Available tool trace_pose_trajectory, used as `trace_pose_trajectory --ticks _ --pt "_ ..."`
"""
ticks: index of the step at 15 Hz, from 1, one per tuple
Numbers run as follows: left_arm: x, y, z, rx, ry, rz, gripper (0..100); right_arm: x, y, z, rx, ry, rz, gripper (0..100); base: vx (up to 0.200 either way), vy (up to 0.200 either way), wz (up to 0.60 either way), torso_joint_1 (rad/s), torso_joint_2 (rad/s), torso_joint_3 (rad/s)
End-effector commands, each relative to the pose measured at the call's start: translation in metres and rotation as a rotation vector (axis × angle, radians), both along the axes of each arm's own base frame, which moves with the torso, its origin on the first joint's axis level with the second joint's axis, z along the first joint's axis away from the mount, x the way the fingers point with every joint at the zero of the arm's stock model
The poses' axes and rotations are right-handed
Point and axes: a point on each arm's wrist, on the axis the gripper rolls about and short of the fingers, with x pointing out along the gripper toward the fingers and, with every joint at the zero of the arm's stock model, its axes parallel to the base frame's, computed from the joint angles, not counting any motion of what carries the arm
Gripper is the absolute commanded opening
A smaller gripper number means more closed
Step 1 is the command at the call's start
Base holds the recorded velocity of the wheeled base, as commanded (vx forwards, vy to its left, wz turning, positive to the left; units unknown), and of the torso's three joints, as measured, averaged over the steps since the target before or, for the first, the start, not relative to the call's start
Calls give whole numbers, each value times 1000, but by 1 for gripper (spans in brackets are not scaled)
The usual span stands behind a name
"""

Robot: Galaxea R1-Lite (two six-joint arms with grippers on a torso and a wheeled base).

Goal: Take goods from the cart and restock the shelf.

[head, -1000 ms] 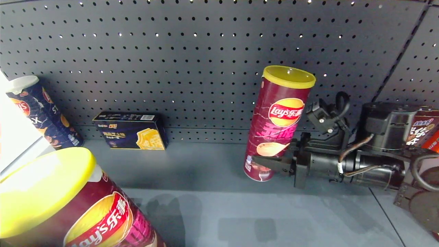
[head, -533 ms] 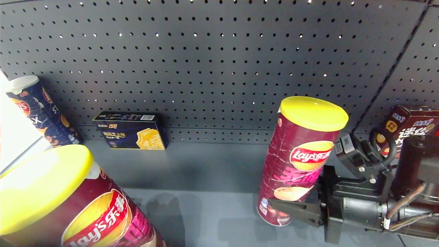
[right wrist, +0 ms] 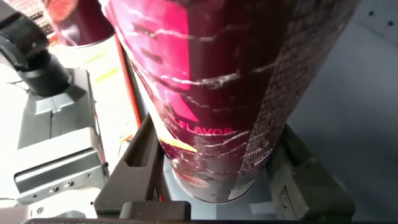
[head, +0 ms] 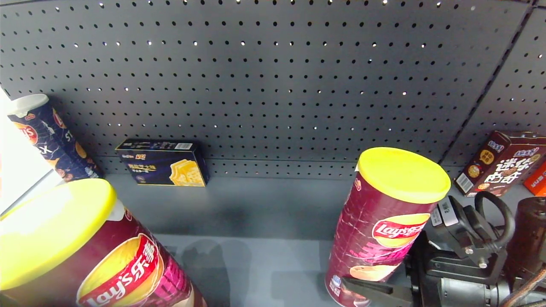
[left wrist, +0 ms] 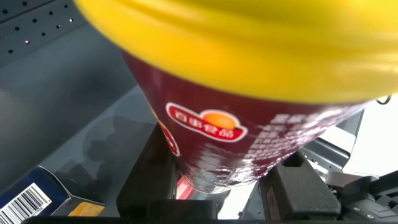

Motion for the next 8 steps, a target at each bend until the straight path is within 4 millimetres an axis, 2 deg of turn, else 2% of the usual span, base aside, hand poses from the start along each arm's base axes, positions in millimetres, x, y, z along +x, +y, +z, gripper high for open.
trace_pose_trajectory --ticks 1,8 --pt "1 -1 0 1 1 -1 0 2 2 -5 -15 14 4 0 0 0 0 0 0 0" --pt "1 1 0 -1 0 8 0 9 10 -14 -39 10 9 0 0 0 0 0 0 0"
